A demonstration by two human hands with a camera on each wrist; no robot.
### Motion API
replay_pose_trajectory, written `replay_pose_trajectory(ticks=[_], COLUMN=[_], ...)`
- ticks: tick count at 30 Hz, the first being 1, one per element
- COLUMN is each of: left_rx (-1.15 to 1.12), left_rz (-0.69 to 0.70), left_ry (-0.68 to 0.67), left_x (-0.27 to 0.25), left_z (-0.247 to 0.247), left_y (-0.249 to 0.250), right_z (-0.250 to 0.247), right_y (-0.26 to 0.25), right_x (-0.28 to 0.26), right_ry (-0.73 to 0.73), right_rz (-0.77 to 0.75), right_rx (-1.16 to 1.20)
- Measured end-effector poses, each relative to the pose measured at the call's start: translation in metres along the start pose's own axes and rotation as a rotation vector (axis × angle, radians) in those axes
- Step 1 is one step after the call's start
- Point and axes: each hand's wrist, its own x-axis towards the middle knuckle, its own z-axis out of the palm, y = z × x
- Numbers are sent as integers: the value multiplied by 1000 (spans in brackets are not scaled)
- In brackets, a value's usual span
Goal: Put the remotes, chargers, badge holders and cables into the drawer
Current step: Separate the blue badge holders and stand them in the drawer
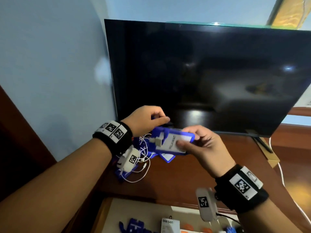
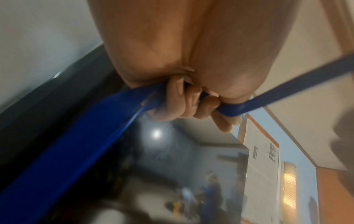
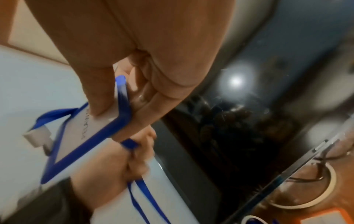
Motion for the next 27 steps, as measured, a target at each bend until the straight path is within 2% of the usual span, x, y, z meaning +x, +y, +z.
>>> replay_pose_trajectory(ticks=[4, 7, 10, 12, 15, 19, 21, 23, 25, 27], left_rx=[-83, -121, -102, -80, -50, 100, 156, 192, 195, 157], left_rz=[-85, -111, -68, 26, 159, 257, 216, 152, 94, 13], left_ry=[-113, -169, -185, -157, -98, -20, -10, -12, -2, 4], left_x=[-26, -53, -78, -91, -97, -77, -64, -50, -40, -36], left_z=[36, 61, 72, 71, 56, 29, 21, 18, 18, 24], left_y=[-5, 2, 13, 23, 39, 49, 42, 29, 11, -10], right_z=[-18, -33, -48, -58, -59, -32, -16, -6, -1, 1], right_y=[-7, -4, 8, 29, 63, 86, 84, 73, 62, 50], right_x=[9, 17, 27, 29, 18, -12, -25, -32, -36, -36], right_ry=[149, 316, 441, 464, 346, -43, -201, -280, -267, -161], right_rz=[-26, -7, -12, 21, 131, 237, 256, 310, 329, 299], right_rx=[167, 175, 25, -235, -518, -657, -551, -366, -198, -39])
